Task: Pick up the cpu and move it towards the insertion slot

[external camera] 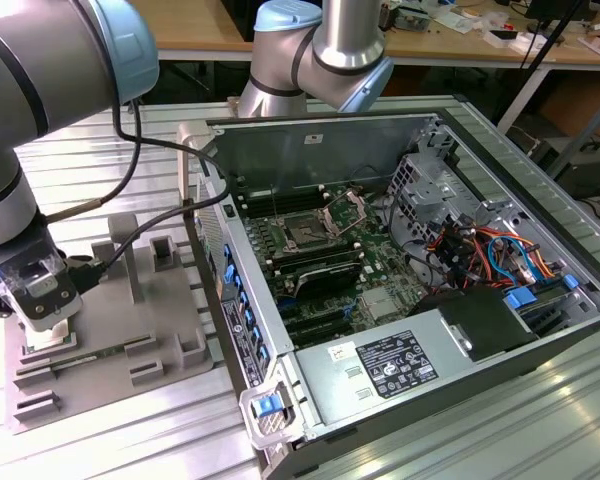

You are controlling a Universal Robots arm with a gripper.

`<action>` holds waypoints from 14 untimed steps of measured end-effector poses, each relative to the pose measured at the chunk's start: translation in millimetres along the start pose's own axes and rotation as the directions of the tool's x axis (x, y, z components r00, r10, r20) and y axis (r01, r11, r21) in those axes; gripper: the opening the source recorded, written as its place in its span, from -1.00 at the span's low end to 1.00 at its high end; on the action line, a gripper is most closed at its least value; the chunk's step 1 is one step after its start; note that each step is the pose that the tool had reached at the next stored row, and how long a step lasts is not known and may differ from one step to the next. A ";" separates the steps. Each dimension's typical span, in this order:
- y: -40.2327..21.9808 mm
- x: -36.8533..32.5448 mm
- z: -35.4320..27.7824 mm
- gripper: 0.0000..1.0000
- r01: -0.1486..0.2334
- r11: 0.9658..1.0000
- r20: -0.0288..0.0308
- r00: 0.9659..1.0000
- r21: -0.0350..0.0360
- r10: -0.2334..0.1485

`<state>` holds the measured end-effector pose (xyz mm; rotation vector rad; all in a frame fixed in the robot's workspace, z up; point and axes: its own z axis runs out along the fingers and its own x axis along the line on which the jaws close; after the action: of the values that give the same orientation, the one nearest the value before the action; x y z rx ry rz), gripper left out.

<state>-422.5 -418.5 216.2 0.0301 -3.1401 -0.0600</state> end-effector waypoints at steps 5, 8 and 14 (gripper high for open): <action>-2.1 0.3 4.1 -0.79 0.000 1.000 0.000 1.000 0.000 0.000; -2.2 0.3 5.1 -0.79 0.000 1.000 0.000 1.000 0.000 0.000; -2.2 0.3 5.3 -0.77 0.000 1.000 0.000 1.000 0.000 0.000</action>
<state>-422.7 -420.5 210.9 0.0300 -3.1400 -0.0595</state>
